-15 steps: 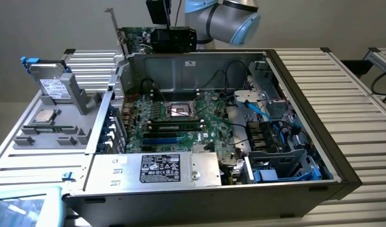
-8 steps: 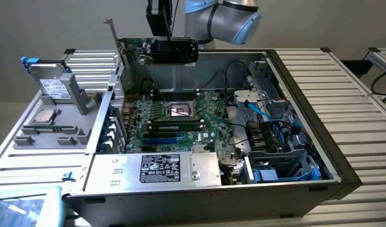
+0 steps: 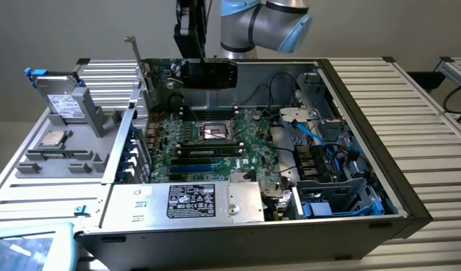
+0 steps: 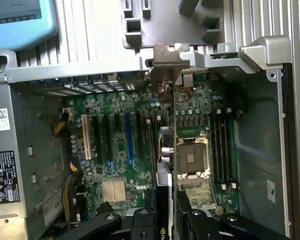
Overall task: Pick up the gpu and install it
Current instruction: 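Pick up the gpu and move the gpu toward the slot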
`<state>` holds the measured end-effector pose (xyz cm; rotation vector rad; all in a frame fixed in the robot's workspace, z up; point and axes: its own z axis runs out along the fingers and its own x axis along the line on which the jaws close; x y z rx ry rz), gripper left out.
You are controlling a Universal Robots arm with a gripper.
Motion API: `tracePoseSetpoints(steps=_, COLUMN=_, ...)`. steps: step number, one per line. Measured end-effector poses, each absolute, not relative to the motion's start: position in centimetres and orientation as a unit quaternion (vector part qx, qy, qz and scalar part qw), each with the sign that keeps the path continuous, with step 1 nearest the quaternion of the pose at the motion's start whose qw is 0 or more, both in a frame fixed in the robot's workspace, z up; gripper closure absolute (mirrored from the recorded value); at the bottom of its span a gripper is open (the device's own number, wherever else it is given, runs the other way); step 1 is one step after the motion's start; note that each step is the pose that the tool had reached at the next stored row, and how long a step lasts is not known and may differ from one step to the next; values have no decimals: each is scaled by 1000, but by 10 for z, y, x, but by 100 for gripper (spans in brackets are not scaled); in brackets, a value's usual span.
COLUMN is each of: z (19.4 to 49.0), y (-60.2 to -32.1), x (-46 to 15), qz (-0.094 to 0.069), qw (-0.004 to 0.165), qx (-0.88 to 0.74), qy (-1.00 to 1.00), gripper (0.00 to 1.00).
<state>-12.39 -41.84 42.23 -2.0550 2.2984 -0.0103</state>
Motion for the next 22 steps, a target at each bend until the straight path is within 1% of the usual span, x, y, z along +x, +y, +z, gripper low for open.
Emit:
tracePoseSetpoints(steps=4, z=416, y=-428, x=-124, qz=-4, qw=29, qx=-663, qy=748, gripper=73)
tracePoseSetpoints(steps=12, z=401, y=-437, x=-124, qz=-4, qw=29, qx=-657, qy=753, gripper=73)
tracePoseSetpoints(steps=22, z=393, y=-442, x=-124, qz=-3, qw=29, qx=-656, qy=754, gripper=73)
